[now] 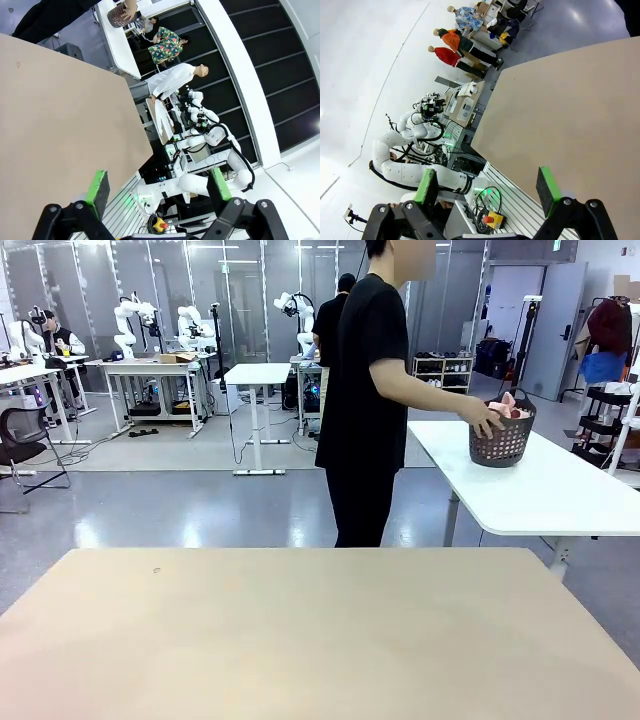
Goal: Fold the towel.
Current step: Grab the top end of the 100 cm Hotel Towel extended by the human.
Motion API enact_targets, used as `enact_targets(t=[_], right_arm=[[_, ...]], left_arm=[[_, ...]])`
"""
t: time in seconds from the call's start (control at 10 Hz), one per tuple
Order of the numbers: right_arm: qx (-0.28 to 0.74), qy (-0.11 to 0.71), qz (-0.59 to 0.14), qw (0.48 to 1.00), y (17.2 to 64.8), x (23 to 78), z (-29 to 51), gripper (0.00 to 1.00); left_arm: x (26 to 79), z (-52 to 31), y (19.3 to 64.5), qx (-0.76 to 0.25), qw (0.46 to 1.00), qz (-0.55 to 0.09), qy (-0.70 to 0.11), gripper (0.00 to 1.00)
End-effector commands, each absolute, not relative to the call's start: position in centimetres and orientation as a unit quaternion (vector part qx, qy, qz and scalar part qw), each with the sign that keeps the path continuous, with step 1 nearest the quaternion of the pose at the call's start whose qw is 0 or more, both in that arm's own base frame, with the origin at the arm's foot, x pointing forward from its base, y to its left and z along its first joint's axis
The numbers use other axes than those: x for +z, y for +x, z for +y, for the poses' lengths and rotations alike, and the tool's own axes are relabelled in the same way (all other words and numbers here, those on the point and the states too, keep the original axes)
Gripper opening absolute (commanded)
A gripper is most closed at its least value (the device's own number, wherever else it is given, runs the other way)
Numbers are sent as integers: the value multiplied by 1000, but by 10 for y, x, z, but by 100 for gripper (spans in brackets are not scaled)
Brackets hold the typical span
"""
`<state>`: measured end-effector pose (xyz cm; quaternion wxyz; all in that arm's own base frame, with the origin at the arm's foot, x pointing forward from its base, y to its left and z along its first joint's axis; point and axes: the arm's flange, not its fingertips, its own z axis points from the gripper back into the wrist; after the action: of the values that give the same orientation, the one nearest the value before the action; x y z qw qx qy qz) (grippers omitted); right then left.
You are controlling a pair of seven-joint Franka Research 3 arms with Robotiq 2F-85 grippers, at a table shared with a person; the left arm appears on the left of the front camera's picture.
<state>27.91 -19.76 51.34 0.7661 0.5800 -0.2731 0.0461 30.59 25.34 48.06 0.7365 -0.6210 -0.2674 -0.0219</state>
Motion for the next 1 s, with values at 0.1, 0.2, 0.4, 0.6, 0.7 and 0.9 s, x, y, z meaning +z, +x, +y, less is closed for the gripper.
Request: enact_targets(t=[0.1,0.2,0.4,0.6,0.7,0.9], right_arm=[[50,583,-280,761,280,515,-198,100],[50,583,-280,761,280,515,-198,100],[50,583,-280,761,280,515,-198,100],[50,583,-280,761,280,515,-198,100],[50,583,-280,761,280,515,-198,100],[50,583,-280,761,280,515,-198,100]], left_arm=[[480,255,304,-25,737,-264,-622,100],[480,255,304,-25,737,-264,-622,100],[480,255,304,-25,737,-264,-622,100],[480,255,304,-25,737,-264,-622,100],[480,255,304,-25,737,-264,-622,100],[480,255,304,-25,737,-264,-622,100]])
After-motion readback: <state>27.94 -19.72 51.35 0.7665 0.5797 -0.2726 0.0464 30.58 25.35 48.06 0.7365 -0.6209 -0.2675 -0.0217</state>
